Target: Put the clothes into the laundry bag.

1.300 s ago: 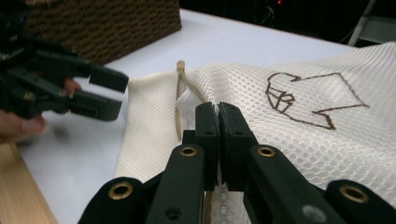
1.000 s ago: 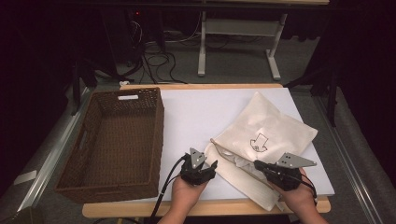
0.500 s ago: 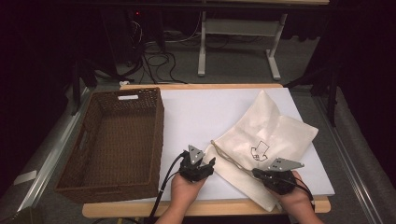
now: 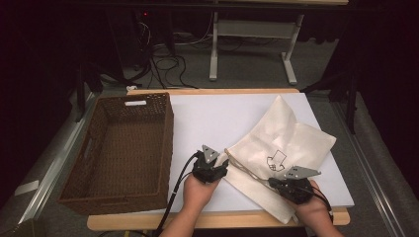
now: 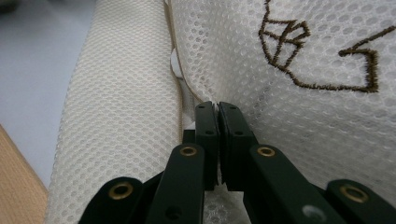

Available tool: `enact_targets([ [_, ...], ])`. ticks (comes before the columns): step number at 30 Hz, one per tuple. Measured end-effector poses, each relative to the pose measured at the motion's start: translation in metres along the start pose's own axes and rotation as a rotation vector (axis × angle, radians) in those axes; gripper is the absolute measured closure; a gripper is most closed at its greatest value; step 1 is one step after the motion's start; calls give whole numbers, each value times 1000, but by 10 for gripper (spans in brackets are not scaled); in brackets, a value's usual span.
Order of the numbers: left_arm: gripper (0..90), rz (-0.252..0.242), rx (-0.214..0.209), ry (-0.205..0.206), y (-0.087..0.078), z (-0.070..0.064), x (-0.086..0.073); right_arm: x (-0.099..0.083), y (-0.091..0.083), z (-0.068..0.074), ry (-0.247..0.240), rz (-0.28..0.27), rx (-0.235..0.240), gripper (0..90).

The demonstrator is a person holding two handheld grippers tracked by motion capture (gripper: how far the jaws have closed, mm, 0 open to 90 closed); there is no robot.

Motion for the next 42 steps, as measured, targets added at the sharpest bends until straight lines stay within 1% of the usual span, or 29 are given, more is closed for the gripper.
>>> enact_targets([
  [2,460,8,-15,-15,3,0,-1,0,0,-1,-2,5,-3,881],
  [3,470,13,-17,-17,4,0,-1,-1,0,-1,-3,12,-2,881],
  [4,486,18,-24,-14,5,-1,-1,0,0,-2,-2,5,-5,881],
  [5,527,19,-33,-15,7,-1,-1,-1,0,-2,1,9,-2,881],
  [7,564,36,-46,-17,10,-3,-2,-1,1,-2,0,9,-3,881],
  [8,615,47,-46,-8,11,-4,-2,-1,1,-3,1,9,-4,881],
  [9,662,56,-35,4,12,-5,-3,-1,1,-3,1,12,-7,882],
  [10,684,57,-35,6,13,-5,-3,-1,1,-3,10,10,-9,881],
  [12,768,59,-29,9,13,-5,-2,-1,1,-5,13,10,-13,882],
  [14,826,62,-32,9,12,-4,-2,-1,1,-7,17,11,-17,882],
  [15,840,63,-32,12,12,-4,-2,-1,1,-9,26,11,-21,882],
  [20,859,62,-35,49,5,-8,-2,-1,0,-15,49,9,-32,883],
  [21,860,58,-37,55,3,-9,-2,-2,0,-16,43,12,-33,883],
  [23,859,54,-42,65,-2,-10,-3,-1,0,-17,51,8,-37,882],
  [31,858,59,-59,105,-19,-14,-10,-1,0,-20,56,8,-42,883],
  [33,858,57,-62,109,-21,-15,-12,-1,0,-21,56,7,-42,882],
  [38,857,37,-73,89,-24,-15,-15,0,1,-22,58,12,-43,883],
  [42,857,37,-74,89,-25,-15,-17,0,1,-22,51,6,-44,882],
])
Point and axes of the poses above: each handheld gripper's, and its own axes: y roughly forward along the jaws, x roughly out of its top, z roughly to its left, the point moved 5 cm from there along y, roughly forward along the jaws, and after that the axes turned 3 degrees about y, right-handed, at the moved point
